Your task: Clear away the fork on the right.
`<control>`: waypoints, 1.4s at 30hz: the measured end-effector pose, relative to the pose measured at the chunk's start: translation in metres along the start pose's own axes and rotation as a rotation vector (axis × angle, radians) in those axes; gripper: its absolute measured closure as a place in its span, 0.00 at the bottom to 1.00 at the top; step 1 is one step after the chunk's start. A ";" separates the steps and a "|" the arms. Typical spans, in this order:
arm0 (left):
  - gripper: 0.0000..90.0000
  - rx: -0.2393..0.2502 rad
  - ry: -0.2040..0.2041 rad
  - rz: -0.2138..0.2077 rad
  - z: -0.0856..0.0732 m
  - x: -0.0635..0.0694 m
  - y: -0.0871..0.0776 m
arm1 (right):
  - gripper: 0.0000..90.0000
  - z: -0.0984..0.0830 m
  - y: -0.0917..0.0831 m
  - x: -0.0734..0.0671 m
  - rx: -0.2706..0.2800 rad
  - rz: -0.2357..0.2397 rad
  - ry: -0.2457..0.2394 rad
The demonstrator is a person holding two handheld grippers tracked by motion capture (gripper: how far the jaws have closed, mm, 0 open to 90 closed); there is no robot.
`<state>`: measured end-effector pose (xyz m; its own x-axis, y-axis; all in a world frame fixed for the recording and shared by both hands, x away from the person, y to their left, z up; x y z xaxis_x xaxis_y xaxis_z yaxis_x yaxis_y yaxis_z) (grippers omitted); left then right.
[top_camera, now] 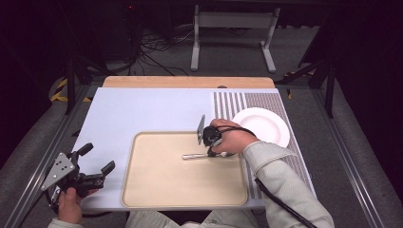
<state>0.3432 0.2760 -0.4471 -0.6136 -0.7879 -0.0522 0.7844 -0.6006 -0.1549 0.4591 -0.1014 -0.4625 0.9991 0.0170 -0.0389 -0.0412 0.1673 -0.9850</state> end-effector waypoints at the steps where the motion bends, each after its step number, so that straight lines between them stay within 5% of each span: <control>1: 0.01 0.000 0.000 -0.001 0.000 0.000 0.000 | 0.93 0.000 0.000 0.000 0.002 -0.003 -0.001; 11: 0.01 -0.001 0.000 -0.003 0.000 0.000 0.000 | 1.00 0.007 -0.013 -0.005 0.059 -0.008 0.001; 22: 0.01 -0.004 0.001 -0.007 -0.001 0.001 0.001 | 1.00 0.031 -0.012 -0.007 0.221 -0.043 0.017; 42: 0.01 -0.006 0.010 -0.008 0.000 0.001 0.000 | 1.00 0.052 0.016 0.004 0.227 -0.078 0.085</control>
<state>0.3428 0.2754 -0.4471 -0.6210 -0.7814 -0.0608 0.7787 -0.6063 -0.1611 0.4617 -0.0473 -0.4695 0.9962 -0.0861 0.0127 0.0447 0.3816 -0.9232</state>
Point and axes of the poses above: each handheld gripper's, and its own axes: y roughly forward along the jaws, z roughly out of its top, x roughly to its right, the point moved 5 cm from there along y, roughly forward along the jaws, and after that the axes turned 3 degrees about y, right-handed, at the moved point
